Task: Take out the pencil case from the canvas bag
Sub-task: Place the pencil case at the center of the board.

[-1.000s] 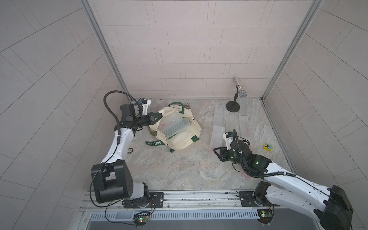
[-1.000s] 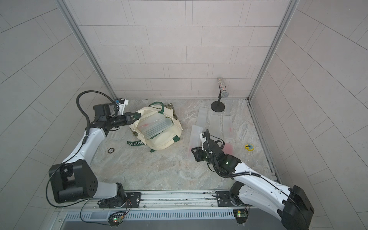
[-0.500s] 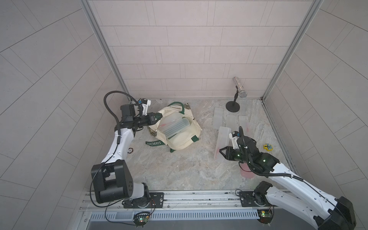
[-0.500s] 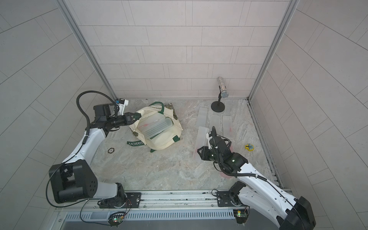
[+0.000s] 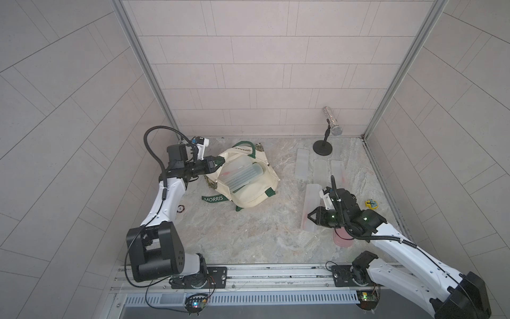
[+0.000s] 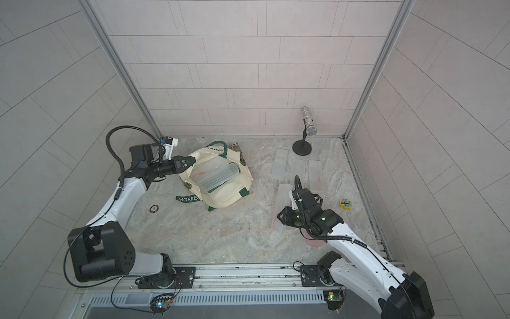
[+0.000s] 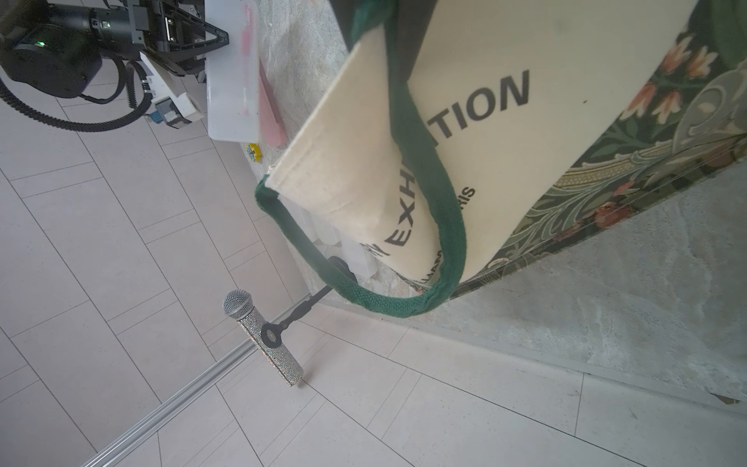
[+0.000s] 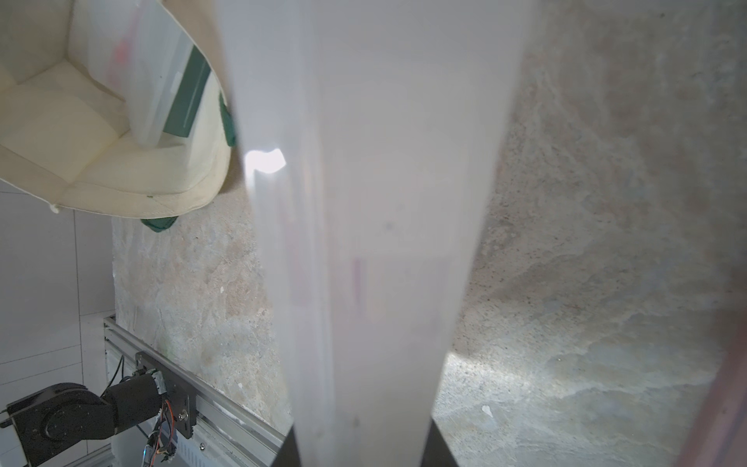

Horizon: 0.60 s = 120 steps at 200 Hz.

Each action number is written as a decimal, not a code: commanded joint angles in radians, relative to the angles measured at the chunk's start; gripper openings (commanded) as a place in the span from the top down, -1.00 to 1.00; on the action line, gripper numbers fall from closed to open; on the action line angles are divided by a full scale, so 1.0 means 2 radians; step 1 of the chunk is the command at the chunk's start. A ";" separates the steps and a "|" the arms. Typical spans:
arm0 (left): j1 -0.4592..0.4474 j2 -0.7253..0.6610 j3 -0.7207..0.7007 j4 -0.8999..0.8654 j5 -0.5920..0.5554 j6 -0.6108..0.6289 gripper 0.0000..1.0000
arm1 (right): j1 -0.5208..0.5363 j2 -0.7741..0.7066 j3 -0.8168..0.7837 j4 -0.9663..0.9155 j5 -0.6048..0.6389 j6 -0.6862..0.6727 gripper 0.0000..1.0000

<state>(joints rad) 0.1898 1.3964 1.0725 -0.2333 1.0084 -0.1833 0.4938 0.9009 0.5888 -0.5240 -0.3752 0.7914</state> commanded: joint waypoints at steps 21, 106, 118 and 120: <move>0.007 -0.004 -0.002 0.014 -0.002 0.009 1.00 | -0.025 0.040 -0.005 -0.003 -0.024 -0.019 0.49; 0.006 -0.005 0.001 0.015 0.012 0.009 1.00 | -0.037 0.048 -0.008 0.010 -0.035 -0.008 0.49; 0.007 -0.005 0.002 0.015 0.012 0.008 1.00 | -0.037 0.049 -0.012 0.010 -0.042 -0.005 0.49; 0.006 -0.005 0.002 0.015 0.012 0.007 1.00 | -0.037 0.048 -0.012 0.010 -0.042 -0.004 0.49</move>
<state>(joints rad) 0.1902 1.3964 1.0725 -0.2337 1.0142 -0.1833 0.4244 1.0138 0.5808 -0.5247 -0.4332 0.7685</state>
